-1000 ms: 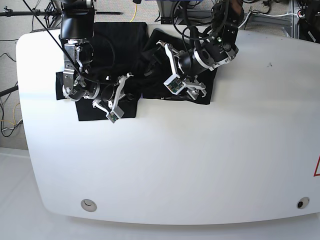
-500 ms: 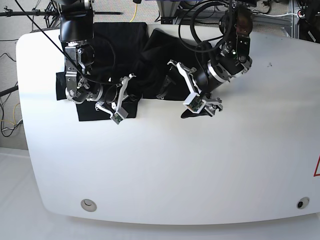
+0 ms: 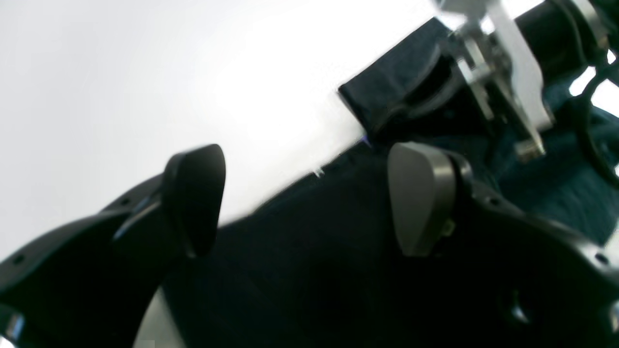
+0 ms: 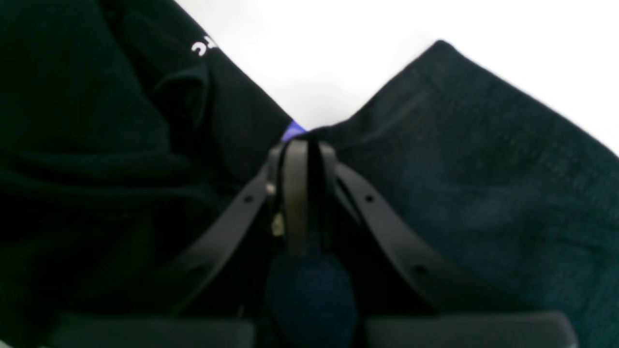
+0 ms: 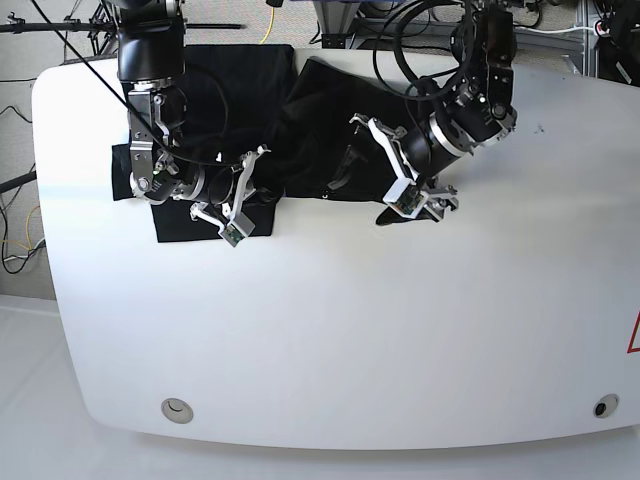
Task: Fold the T-shirt properly
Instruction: 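Pull the folded shirt end back out with the left gripper, then drag the shirt end with the right gripper away from the left gripper and release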
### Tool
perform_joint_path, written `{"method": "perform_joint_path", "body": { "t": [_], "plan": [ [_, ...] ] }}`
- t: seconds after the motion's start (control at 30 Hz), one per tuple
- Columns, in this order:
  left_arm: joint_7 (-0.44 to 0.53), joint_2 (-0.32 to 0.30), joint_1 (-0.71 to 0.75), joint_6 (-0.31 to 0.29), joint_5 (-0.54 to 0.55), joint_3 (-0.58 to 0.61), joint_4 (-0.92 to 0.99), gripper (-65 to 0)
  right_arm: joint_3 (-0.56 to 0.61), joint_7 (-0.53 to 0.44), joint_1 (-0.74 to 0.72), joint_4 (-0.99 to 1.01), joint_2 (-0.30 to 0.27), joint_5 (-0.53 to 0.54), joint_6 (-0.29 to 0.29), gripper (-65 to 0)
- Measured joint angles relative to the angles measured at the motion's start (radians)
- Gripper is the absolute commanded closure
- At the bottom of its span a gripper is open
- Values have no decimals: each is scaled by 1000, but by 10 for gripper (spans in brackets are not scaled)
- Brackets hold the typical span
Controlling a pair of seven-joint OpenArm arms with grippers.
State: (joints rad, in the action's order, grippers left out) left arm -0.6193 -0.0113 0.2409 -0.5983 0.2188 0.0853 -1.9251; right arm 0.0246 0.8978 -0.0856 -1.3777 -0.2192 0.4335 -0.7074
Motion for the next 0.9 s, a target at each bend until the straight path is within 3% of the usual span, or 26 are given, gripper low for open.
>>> {"method": "perform_joint_path", "body": {
  "t": [0.4,0.9],
  "plan": [
    [3,-43,68,4,-5,-1,16,-477,-18,21,-17,4,0,1,-9,-39],
    [0,-40,107,3,-172,1,16,-477,-95,73,-34,-40,-11,-68,17,-39]
  ]
}}
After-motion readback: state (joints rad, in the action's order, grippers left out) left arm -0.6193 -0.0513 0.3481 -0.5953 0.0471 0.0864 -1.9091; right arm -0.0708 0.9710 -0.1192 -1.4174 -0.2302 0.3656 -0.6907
